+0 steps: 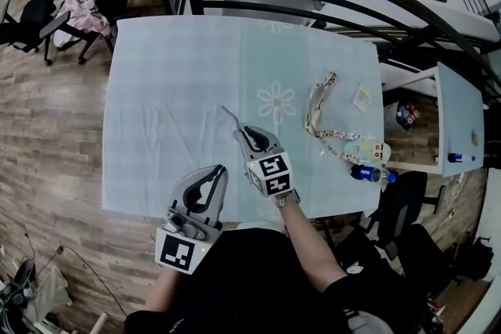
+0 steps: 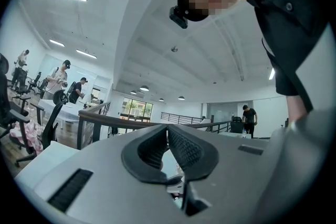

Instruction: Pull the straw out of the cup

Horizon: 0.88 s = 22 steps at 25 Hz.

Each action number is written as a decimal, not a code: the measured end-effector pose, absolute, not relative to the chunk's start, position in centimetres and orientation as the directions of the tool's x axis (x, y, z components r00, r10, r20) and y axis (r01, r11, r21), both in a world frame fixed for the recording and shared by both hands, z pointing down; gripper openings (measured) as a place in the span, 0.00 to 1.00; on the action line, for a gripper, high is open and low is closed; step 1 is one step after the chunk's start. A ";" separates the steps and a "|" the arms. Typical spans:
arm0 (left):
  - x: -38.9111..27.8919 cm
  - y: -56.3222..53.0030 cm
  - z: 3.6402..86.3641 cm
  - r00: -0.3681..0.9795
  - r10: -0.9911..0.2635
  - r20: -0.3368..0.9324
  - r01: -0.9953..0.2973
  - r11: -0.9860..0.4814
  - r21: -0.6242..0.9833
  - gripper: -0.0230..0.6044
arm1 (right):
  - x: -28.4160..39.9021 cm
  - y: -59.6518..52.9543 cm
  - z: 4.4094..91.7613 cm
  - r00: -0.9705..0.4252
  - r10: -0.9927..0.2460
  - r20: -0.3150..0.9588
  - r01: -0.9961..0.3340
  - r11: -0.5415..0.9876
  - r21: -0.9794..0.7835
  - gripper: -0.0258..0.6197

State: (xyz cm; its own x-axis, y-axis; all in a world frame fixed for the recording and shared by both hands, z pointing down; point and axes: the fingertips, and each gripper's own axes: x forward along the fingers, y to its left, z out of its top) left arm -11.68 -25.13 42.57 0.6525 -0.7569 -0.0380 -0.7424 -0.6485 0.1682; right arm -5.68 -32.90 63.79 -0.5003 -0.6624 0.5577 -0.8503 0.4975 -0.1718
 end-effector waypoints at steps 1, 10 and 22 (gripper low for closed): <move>-11.7 -25.2 42.6 0.651 -0.758 -0.036 -0.744 -0.647 0.168 0.07 | -5.9 -33.1 64.1 -0.504 -0.653 0.566 -0.846 0.504 -0.173 0.13; -11.3 -24.9 43.0 0.645 -0.764 -0.014 -0.754 -0.639 0.149 0.07 | -6.5 -33.7 66.7 -0.499 -0.612 0.614 -0.835 0.530 -0.151 0.22; -12.6 -24.7 43.8 0.623 -0.782 0.012 -0.775 -0.616 0.141 0.07 | -6.6 -34.6 67.2 -0.465 -0.628 0.624 -0.848 0.520 -0.108 0.16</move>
State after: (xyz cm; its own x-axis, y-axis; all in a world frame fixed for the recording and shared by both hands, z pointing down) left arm -12.60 -24.66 43.84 0.6234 -0.7818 0.0118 -0.7751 -0.6159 0.1408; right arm -6.59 -34.60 67.15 -0.4648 -0.6283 0.6239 -0.8475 0.5196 -0.1081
